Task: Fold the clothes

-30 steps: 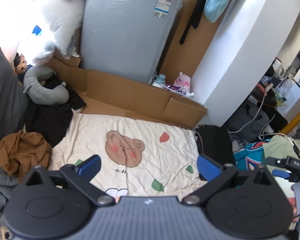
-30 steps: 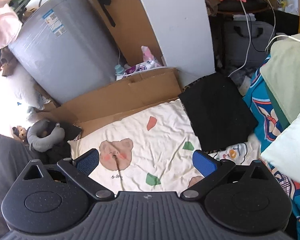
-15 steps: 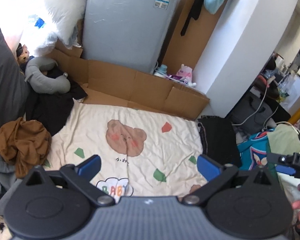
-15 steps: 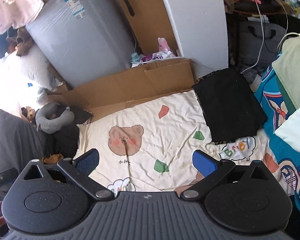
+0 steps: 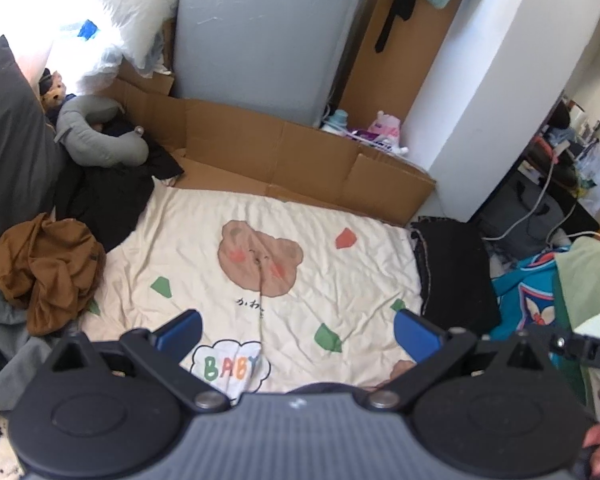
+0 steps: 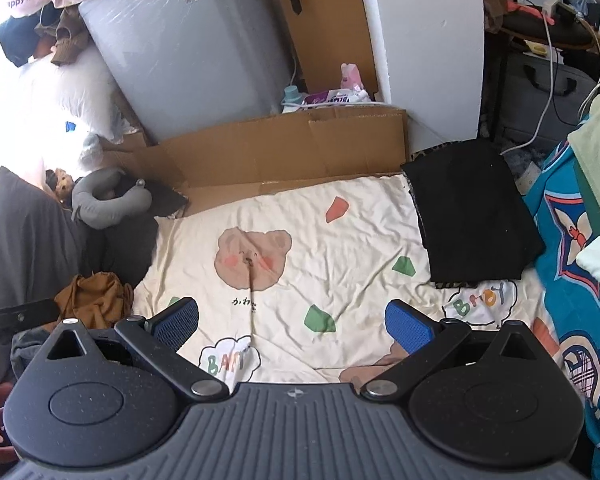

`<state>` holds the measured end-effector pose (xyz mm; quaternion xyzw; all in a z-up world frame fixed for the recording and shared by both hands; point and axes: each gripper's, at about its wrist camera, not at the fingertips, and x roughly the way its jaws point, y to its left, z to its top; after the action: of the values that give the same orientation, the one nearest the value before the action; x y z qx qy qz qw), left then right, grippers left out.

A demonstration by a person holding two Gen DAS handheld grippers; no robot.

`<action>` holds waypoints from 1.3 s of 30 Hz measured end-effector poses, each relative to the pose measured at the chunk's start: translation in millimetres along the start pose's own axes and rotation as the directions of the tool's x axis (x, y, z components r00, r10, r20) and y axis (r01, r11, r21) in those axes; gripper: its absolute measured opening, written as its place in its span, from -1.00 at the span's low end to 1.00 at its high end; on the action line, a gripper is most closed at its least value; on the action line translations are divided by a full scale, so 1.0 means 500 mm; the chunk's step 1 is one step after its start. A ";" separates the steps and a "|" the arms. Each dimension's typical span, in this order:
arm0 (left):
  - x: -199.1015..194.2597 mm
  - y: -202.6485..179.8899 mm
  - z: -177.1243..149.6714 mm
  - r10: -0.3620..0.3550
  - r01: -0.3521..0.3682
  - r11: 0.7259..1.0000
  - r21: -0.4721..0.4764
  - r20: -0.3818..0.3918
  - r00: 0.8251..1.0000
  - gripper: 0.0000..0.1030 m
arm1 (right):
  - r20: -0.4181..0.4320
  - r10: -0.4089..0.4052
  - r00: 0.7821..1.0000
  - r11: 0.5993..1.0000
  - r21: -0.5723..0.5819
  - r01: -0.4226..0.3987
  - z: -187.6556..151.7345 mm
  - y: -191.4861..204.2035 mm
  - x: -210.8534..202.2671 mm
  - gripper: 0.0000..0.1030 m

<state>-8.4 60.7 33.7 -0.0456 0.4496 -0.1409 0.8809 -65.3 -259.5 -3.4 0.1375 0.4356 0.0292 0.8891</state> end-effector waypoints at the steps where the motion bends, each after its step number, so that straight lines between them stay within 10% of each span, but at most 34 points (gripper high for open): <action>1: 0.004 -0.003 0.000 0.008 -0.008 1.000 0.005 -0.001 1.000 1.00 | -0.003 0.004 1.000 1.000 0.000 -0.004 -0.002 -0.002 0.003 0.99; 27: 0.062 -0.080 -0.040 0.161 -0.159 0.987 0.025 -0.062 0.985 0.99 | -0.085 -0.002 0.996 0.997 -0.071 -0.004 -0.001 0.006 0.041 0.99; 39: 0.058 -0.135 -0.069 0.307 -0.302 0.945 0.125 -0.023 0.951 0.99 | -0.104 0.003 0.995 0.995 -0.095 -0.013 0.000 -0.005 0.047 0.99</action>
<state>-34.0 -10.7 4.8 0.0803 0.4604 -0.0307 0.8836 -50.7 -257.9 -22.1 0.0947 0.4788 0.0605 0.8707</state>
